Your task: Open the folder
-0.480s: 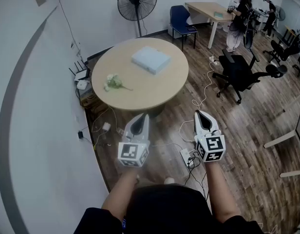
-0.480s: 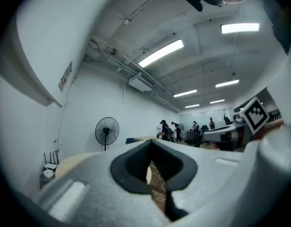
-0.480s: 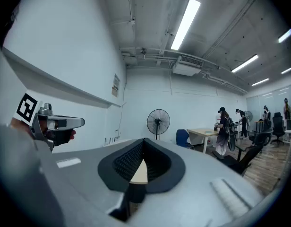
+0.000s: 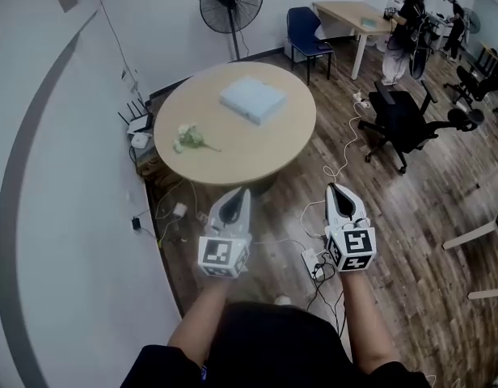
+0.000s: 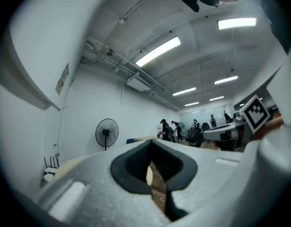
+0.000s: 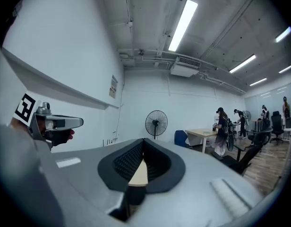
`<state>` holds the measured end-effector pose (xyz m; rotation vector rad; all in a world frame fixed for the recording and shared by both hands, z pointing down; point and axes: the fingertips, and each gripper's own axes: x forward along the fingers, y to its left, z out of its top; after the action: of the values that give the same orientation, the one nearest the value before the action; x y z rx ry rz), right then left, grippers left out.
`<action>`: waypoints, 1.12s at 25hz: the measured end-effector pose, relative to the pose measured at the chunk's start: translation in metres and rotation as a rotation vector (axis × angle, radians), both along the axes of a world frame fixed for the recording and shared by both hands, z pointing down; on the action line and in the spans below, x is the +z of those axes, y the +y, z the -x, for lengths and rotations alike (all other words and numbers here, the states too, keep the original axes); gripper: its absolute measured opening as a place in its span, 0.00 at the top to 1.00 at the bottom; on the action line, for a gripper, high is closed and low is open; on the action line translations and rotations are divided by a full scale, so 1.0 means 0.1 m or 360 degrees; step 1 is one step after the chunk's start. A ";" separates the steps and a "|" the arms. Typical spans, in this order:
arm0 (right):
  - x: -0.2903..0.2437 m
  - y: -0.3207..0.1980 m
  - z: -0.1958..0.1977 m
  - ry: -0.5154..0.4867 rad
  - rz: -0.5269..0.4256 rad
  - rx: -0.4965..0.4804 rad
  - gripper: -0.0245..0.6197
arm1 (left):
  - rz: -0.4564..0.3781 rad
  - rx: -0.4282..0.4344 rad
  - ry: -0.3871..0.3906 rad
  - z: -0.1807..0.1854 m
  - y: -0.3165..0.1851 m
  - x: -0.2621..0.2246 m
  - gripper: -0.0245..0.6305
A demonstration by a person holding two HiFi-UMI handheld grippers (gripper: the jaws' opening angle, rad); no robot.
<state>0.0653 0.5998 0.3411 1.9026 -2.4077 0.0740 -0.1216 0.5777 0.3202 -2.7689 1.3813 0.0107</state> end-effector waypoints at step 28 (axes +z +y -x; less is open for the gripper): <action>0.71 -3.20 0.21 0.0091 0.0289 0.0060 0.96 | 0.0237 0.0124 0.0068 0.06 -3.45 0.73 0.96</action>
<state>0.0446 0.2797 0.4119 1.8439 -2.2442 0.2287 -0.1272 0.2327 0.3934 -2.9598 1.3344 -0.0313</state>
